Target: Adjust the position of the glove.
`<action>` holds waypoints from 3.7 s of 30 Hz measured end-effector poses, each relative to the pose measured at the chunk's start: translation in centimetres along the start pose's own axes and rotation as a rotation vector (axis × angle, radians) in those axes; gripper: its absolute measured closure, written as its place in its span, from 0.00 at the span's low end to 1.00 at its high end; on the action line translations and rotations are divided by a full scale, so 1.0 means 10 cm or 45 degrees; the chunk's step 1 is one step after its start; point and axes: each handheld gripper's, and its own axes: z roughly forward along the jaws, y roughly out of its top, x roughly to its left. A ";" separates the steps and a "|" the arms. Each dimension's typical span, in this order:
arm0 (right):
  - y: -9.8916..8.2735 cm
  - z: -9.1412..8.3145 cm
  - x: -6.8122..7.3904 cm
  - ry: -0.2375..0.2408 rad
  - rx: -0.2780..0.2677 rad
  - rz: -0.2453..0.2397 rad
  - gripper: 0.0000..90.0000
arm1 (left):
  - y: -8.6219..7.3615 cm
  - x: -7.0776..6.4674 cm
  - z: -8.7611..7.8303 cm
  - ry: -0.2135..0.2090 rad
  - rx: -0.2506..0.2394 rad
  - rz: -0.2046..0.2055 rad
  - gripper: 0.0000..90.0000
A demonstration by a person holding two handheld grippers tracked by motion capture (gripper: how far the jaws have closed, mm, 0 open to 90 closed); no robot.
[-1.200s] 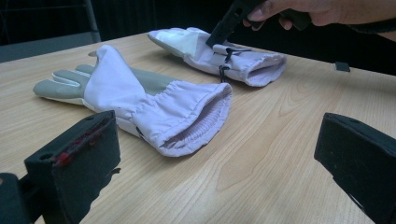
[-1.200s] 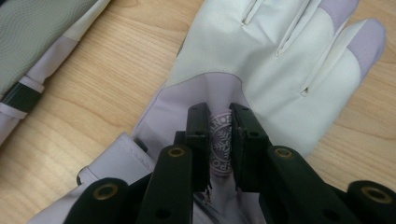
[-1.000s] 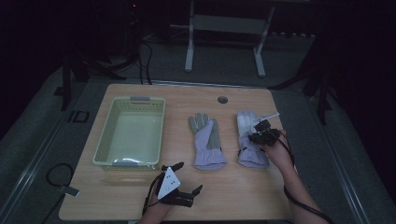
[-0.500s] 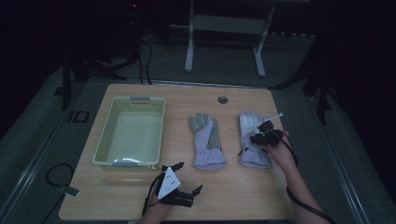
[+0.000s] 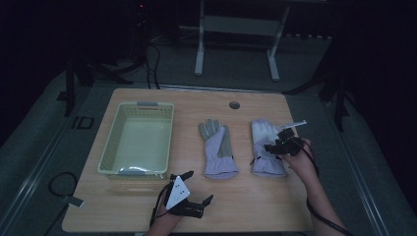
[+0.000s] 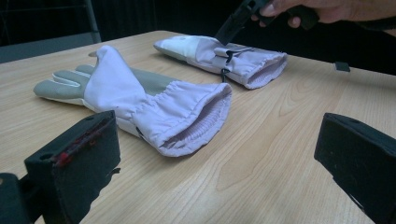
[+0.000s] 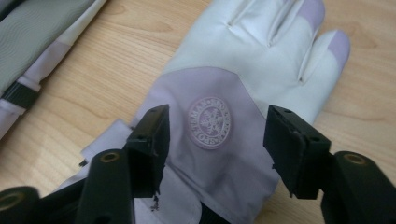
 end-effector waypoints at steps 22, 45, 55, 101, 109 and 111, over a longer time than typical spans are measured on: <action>-0.18 0.17 0.01 0.043 -0.067 0.118 0.89 | 0.00 0.00 0.00 0.002 0.000 -0.003 0.00; 0.54 -0.55 0.65 0.075 -0.185 0.039 0.90 | 0.00 0.01 0.00 0.006 0.001 -0.006 0.00; 0.75 -0.56 1.24 0.130 -0.172 -0.071 0.90 | 0.00 0.00 0.00 0.007 -0.001 0.000 0.00; 0.56 0.42 1.52 0.163 0.091 -0.073 0.73 | 0.00 -0.01 0.00 0.010 -0.001 0.012 0.00; 0.46 0.34 1.35 0.124 0.072 -0.023 0.73 | 0.00 -0.01 0.00 0.010 -0.002 0.009 0.00; 0.44 0.32 1.30 0.119 0.069 -0.001 0.73 | 0.00 -0.01 0.00 0.009 -0.002 0.010 0.00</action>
